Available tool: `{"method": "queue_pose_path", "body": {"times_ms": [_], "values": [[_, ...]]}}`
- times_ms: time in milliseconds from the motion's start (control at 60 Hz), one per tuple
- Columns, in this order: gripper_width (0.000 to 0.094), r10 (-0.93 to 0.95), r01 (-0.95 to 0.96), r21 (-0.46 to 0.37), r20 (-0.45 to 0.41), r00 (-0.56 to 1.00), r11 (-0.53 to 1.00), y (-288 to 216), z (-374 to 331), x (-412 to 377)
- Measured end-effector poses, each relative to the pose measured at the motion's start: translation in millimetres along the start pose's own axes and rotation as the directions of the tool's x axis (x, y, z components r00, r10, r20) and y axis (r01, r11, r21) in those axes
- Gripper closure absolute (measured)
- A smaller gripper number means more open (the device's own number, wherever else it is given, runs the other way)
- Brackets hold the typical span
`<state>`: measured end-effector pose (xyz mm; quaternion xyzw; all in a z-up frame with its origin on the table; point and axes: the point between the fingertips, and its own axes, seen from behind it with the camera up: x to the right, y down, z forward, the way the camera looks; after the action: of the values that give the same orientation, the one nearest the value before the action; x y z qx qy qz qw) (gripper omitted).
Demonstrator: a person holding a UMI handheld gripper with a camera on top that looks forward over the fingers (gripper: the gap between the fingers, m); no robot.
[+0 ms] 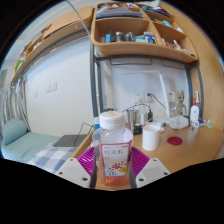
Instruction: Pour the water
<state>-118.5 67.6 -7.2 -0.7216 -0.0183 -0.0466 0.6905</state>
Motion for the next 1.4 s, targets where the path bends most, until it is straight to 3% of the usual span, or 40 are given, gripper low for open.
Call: {"method": "queue_pose_path", "body": {"times_ms": [200, 283, 433, 550, 700, 833, 1100, 1217, 1400], "values": [[0.0474, 0.056, -0.055, -0.034, 0.013, 0.998, 0.998, -26, 6, 13], [0.0472, 0.139, -0.138, -0.023, 0.027, 0.990, 0.990, -62, 27, 19], [0.0474, 0.417, -0.411, -0.090, 0.063, 0.907, 0.907, -109, 71, 19], [0.0475, 0.723, -0.711, -0.139, 0.066, 0.688, 0.689, -129, 100, 24], [0.0475, 0.971, -0.957, -0.167, 0.046, 0.234, 0.238, -136, 128, 39], [0.0475, 0.998, -0.987, -0.146, -0.024, -0.062, -0.065, -114, 146, 55], [0.0475, 0.924, -0.917, -0.121, -0.093, -0.370, -0.379, -96, 157, 73], [0.0474, 0.899, -0.893, -0.119, -0.116, -0.422, -0.434, -90, 161, 75], [0.0474, 0.926, -0.917, -0.150, -0.133, -0.352, -0.370, -99, 157, 73]]}}
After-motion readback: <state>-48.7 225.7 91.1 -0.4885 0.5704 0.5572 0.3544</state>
